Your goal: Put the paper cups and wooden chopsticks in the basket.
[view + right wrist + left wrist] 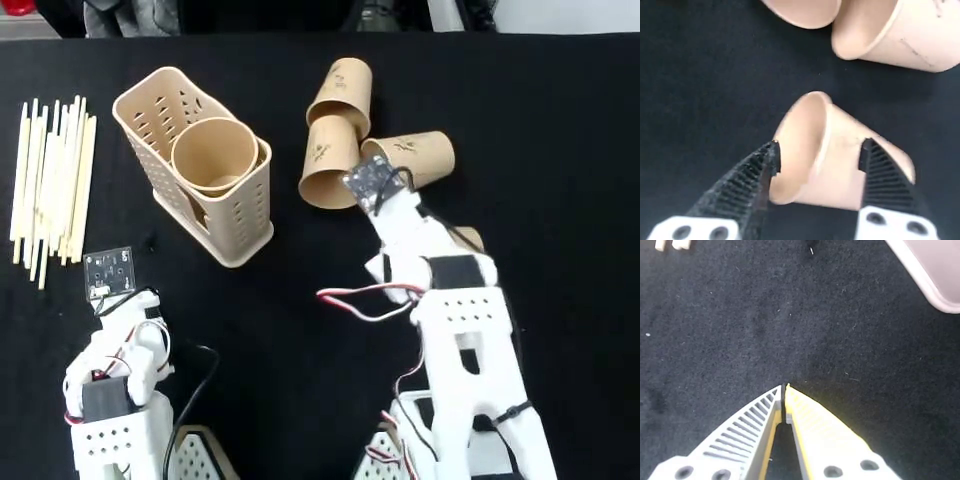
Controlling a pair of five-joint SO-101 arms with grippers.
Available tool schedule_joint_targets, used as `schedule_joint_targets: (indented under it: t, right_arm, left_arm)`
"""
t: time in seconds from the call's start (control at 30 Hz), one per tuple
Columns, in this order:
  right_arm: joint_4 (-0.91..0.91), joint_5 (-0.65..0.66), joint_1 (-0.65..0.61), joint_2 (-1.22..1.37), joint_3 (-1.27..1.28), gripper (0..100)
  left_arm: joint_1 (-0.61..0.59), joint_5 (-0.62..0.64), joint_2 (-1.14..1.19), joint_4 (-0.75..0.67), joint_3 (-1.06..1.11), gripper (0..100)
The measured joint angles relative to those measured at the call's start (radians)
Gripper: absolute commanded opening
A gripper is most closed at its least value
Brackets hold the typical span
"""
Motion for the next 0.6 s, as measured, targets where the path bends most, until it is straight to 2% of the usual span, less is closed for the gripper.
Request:
schedule_joint_targets:
  t: [0.13,0.27,0.4,0.6]
  right_arm:
    - [-0.135,0.106,0.132,0.023,0.055,20.1]
    - [-0.212,0.196,0.226,0.020,0.092,9.7]
    - [-0.238,0.261,0.247,-0.061,0.130,1.8]
    - [-0.238,0.279,0.250,-0.353,0.204,1.2]
  left_arm:
    - [0.000,0.000,0.000,0.000,0.000,3]
    - [0.000,0.000,0.000,0.000,0.000,3]
    - [0.000,0.000,0.000,0.000,0.000,3]
    - [0.000,0.000,0.000,0.000,0.000,3]
